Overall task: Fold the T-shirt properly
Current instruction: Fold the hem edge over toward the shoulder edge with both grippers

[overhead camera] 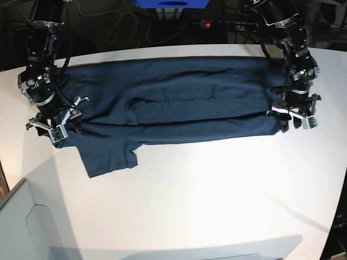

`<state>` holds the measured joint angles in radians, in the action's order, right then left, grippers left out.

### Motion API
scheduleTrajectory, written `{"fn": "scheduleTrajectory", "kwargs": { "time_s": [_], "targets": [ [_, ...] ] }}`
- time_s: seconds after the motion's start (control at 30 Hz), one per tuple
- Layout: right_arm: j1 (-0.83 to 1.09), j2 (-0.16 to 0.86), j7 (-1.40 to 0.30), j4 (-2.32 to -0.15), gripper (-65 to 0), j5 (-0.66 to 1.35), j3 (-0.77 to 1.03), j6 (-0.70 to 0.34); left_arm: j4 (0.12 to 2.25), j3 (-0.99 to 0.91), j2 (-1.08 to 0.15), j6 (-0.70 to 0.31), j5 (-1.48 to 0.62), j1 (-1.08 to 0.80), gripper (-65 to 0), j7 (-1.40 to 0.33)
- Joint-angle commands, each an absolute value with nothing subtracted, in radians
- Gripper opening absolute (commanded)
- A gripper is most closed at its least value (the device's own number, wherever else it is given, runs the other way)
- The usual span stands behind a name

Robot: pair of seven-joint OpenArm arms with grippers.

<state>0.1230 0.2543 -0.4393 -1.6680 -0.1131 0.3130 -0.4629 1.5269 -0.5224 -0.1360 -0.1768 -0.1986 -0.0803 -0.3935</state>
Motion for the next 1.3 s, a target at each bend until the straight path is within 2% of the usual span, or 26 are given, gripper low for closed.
{"fn": "scheduleTrajectory", "kwargs": {
  "time_s": [0.0,0.07,0.3,0.63,0.97,1.13,1.27],
  "targets": [
    [0.114,0.266,-0.421,-1.695,-26.6,-0.108,0.318,-0.473,1.546,-0.524,-0.151,-0.177,-0.203,-0.064,-38.4,-0.367],
    [0.113,0.26,-0.421,-1.702,-24.6,-0.108,0.318,-0.475,1.514,-0.524,-0.154,-0.177,-0.202,-0.053,-38.3,-0.366],
    [0.104,0.24,-0.423,-1.701,-24.4,-0.114,0.314,-0.475,1.36,-0.519,-0.157,-0.177,-0.196,0.051,-38.2,-0.367],
    [0.071,0.242,-0.463,-1.701,-24.4,-0.114,0.317,-0.475,1.34,-0.518,-0.148,-0.177,-0.196,0.073,-39.3,-0.372],
    [0.004,0.24,-0.464,-1.701,-24.4,-0.116,0.311,-0.475,1.339,-0.518,-0.148,-0.177,-0.196,0.073,-65.0,-0.374],
    [-0.058,0.24,-0.466,-1.679,-24.3,-0.116,0.311,-0.475,1.356,-0.518,-0.147,-0.176,-0.196,0.067,-65.0,-0.375],
    [-0.124,0.24,-0.466,-1.623,-24.3,-0.116,0.311,-0.475,1.455,-0.518,-0.131,-0.176,-0.2,0.041,-65.0,-0.375]
  ]
}}
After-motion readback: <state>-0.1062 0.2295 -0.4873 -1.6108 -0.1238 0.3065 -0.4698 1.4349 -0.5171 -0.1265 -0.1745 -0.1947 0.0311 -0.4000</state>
